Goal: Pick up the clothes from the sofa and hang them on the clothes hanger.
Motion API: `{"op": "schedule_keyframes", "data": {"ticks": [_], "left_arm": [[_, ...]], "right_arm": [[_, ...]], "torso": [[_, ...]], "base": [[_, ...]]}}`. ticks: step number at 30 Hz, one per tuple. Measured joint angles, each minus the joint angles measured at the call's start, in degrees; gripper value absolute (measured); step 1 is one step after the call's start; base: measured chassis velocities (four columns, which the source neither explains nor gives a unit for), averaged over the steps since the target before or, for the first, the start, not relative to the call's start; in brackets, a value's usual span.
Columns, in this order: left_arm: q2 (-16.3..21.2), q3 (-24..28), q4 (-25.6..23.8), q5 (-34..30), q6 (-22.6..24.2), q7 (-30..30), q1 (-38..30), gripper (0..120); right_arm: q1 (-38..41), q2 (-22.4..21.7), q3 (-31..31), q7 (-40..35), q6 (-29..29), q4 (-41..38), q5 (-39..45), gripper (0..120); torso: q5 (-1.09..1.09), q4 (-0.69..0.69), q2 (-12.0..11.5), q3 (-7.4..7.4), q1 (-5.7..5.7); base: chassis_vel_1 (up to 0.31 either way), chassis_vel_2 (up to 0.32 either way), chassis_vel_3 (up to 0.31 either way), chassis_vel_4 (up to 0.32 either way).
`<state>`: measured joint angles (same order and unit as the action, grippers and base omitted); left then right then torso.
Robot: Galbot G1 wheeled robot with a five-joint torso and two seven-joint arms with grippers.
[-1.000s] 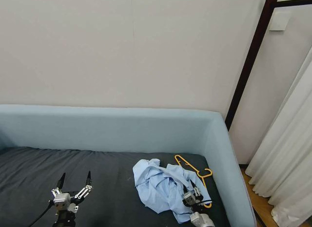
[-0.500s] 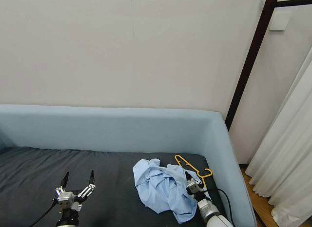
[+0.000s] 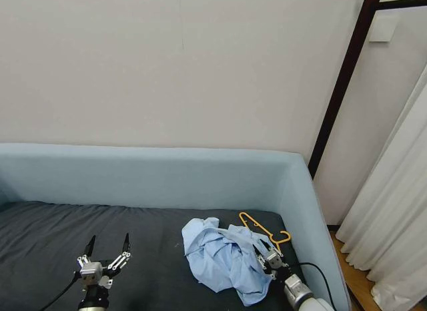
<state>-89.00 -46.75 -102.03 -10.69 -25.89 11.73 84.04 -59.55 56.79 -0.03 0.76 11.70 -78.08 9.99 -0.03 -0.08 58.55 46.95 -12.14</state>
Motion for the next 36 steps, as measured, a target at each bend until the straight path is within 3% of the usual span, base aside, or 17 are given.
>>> {"op": "schedule_keyframes", "data": {"ticks": [4,6,15,16,25,32,36], "left_arm": [[-0.14,0.18,-0.12,0.07,-0.07,-0.01,0.27,100],[-0.12,0.16,-0.31,0.08,-0.08,-0.01,0.43,100],[0.13,-0.6,-1.25,-0.19,-0.3,-0.15,1.23,100],[0.13,-0.6,-1.25,-0.19,-0.3,-0.15,1.23,100],[-0.35,-0.53,-2.51,-0.17,-0.33,-0.22,1.82,100],[-0.12,0.05,-3.0,0.12,-0.28,-0.22,2.01,100],[0.99,1.53,-3.3,-1.03,0.45,0.56,1.73,100]], "right_arm": [[1.11,1.14,0.85,4.49,2.35,5.07,0.48,72],[1.79,1.93,1.59,5.85,3.24,7.05,-0.13,72],[3.98,3.16,3.02,11.13,6.42,12.16,1.04,38],[3.98,3.16,3.02,11.13,6.42,12.16,1.04,38],[3.81,3.0,3.45,17.42,8.37,11.46,5.5,1],[2.53,1.87,3.44,16.43,8.44,6.09,12.23,0],[1.96,-0.75,3.1,15.52,7.48,-3.56,22.13,0]], "torso": [[0.01,0.01,0.0,0.0,0.0],[0.01,0.02,0.0,0.0,0.0],[0.01,0.02,0.0,0.0,0.0],[0.01,0.02,0.0,0.0,0.0],[0.0,0.01,0.0,0.0,0.0],[0.0,0.01,0.0,0.01,0.0],[0.0,0.02,0.0,0.0,0.0]], "base": [[0.0,0.0,0.0,0.0],[0.0,0.0,0.0,0.0],[0.0,0.0,0.0,0.0],[0.0,0.0,0.0,0.0],[0.0,0.0,0.0,0.0],[0.0,0.0,0.0,0.0],[0.0,0.0,0.0,0.0]]}}
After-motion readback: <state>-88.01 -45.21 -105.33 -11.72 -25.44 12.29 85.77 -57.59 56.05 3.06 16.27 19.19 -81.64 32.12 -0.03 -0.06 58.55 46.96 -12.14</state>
